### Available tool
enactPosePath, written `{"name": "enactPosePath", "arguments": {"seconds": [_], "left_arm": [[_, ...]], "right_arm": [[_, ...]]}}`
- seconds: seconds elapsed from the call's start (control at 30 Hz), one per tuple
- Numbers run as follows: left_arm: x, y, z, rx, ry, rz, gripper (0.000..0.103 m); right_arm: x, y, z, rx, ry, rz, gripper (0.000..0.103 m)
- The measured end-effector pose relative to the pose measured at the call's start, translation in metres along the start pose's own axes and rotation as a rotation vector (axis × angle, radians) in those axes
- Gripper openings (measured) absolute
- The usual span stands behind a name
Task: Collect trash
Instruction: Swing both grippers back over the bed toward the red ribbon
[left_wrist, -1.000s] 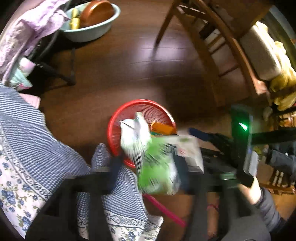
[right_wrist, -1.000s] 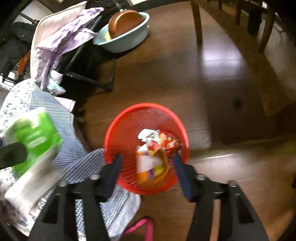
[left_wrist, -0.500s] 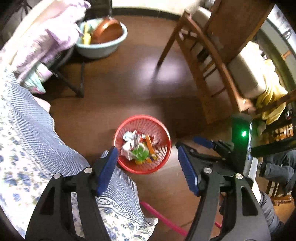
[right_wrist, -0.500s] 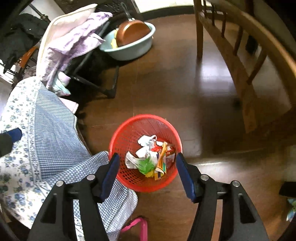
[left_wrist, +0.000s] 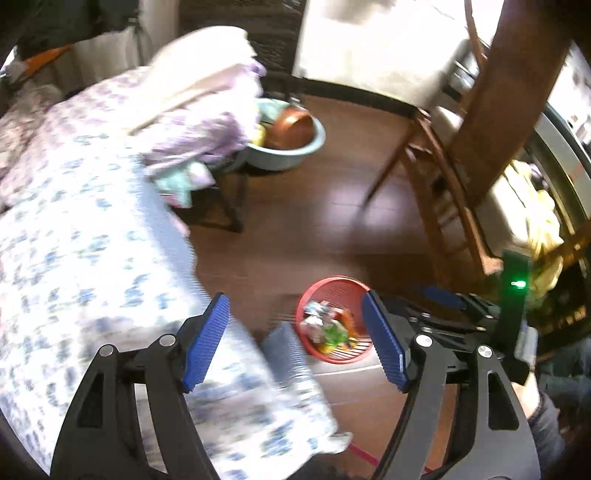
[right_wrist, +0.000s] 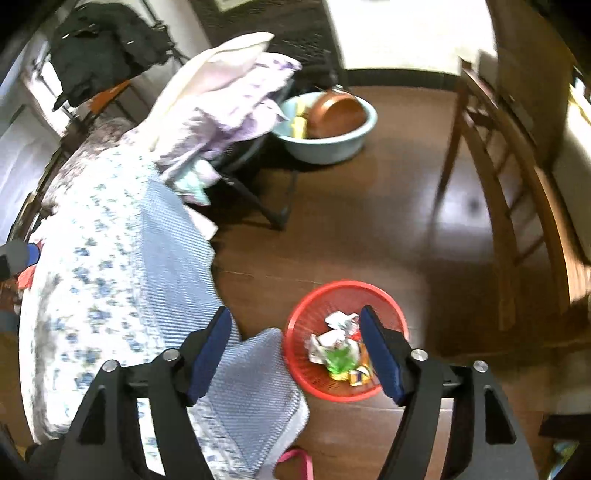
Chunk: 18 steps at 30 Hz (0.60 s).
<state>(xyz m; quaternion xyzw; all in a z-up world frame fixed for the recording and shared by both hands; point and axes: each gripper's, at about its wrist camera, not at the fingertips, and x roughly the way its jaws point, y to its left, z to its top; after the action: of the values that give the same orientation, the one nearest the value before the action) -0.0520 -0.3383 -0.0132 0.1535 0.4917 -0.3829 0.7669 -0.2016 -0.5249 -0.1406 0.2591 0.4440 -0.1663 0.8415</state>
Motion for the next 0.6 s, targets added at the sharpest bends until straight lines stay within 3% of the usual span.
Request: {"name": "enactPosePath", "arguments": {"seconds": [0.53,0.6], "left_arm": [[-0.070,0.194,-0.062,-0.339,-0.095,0.217,0.075],[-0.076,0.218,-0.068,-0.393,-0.106,0.215,0.075]], "right_arm": [[-0.027,0.155,0.025,-0.233,-0.059,0.128,0.079],[-0.025,0.177,0.028,-0.270,-0.055,0.138,0.079]]}}
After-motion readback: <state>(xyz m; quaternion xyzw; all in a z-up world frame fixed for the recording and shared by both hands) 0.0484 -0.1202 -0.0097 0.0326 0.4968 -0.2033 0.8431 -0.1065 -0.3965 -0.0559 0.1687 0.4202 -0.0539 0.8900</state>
